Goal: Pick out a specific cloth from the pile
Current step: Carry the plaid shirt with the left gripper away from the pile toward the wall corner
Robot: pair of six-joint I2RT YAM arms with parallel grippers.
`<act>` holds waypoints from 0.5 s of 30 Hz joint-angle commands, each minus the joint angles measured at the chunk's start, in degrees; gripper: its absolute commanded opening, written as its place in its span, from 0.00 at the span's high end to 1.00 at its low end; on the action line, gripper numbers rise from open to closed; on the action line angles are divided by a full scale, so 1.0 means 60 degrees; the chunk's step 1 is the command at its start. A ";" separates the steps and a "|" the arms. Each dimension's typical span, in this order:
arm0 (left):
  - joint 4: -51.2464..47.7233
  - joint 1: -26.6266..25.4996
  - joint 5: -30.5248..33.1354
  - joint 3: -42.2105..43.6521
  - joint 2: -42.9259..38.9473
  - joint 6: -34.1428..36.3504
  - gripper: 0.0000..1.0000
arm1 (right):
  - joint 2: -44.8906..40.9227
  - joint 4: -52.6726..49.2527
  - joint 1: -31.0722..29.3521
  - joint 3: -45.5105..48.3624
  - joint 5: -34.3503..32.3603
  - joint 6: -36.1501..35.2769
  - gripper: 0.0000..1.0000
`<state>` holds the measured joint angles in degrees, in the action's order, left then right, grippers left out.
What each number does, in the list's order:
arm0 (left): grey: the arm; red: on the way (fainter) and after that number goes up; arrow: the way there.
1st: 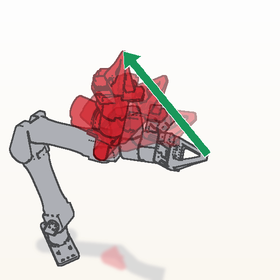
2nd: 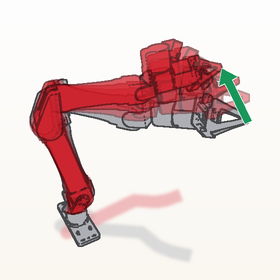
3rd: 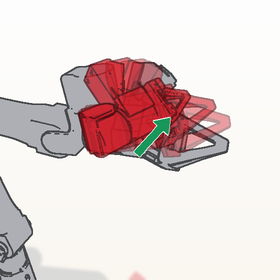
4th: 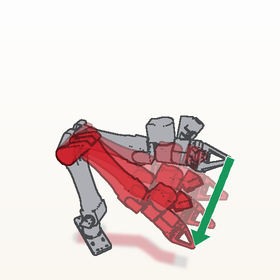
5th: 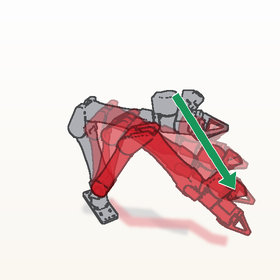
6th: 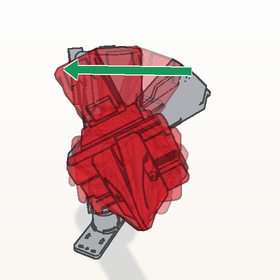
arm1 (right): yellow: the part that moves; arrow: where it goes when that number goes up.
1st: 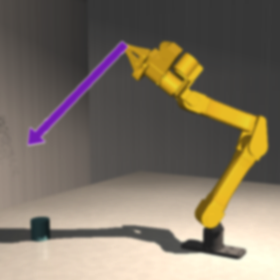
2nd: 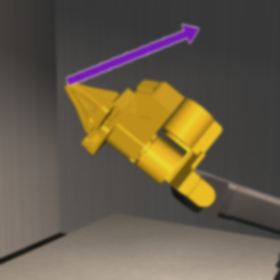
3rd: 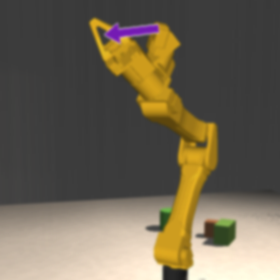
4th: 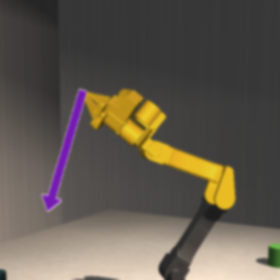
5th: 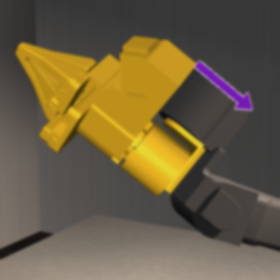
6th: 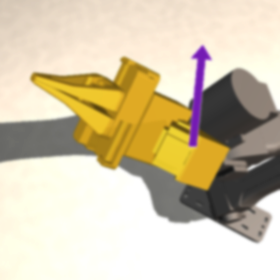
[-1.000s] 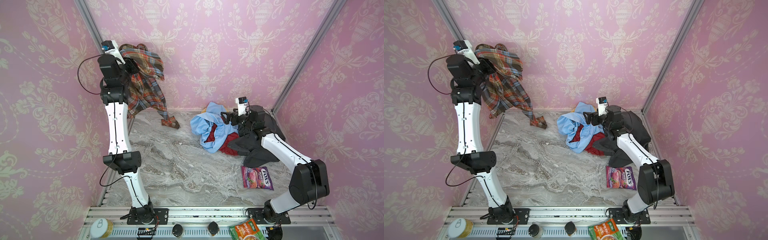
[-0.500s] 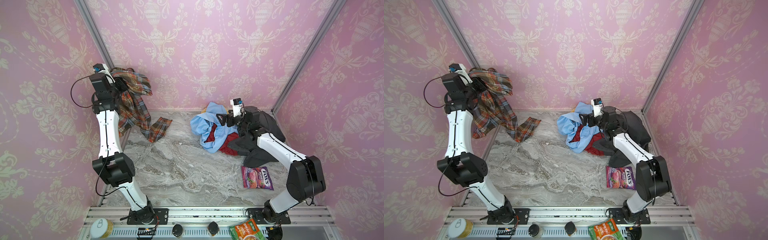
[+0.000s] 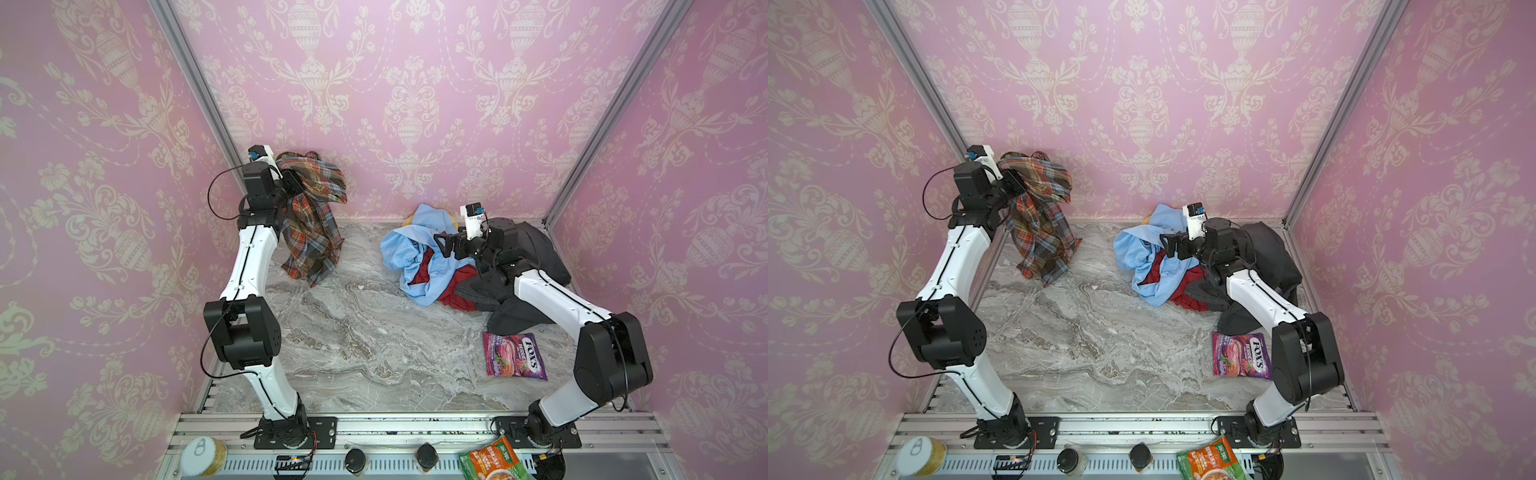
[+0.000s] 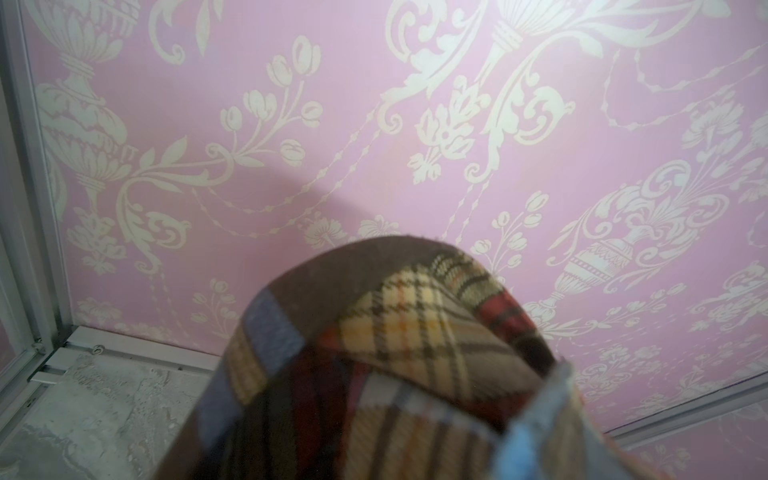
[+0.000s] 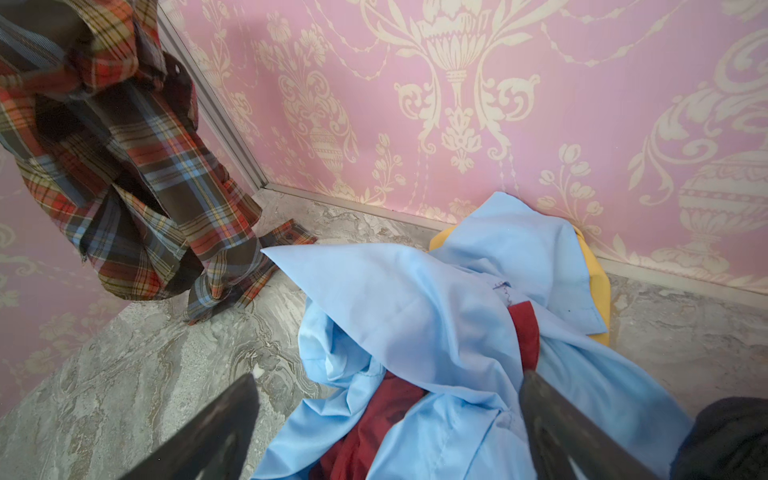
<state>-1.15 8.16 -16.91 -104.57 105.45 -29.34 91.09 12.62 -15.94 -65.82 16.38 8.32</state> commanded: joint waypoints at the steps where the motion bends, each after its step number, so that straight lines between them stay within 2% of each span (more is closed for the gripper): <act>1: 0.0900 0.0029 0.0497 -0.0457 0.0308 -0.0504 1.00 | -0.0414 -0.0157 -0.0038 0.0199 -0.0224 -0.0293 0.02; 6: 0.0894 0.0208 0.0733 0.0250 0.0309 -0.0300 1.00 | -0.0564 -0.0171 -0.0038 0.0359 -0.0269 -0.0370 0.02; 15: 0.0643 0.0800 0.1676 0.3236 -0.0701 0.0845 1.00 | -0.0793 0.0487 -0.0066 0.0733 -0.0153 0.0015 0.02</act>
<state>1.96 12.38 -10.28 -88.16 105.95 -27.51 88.07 12.93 -15.94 -62.74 15.46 7.49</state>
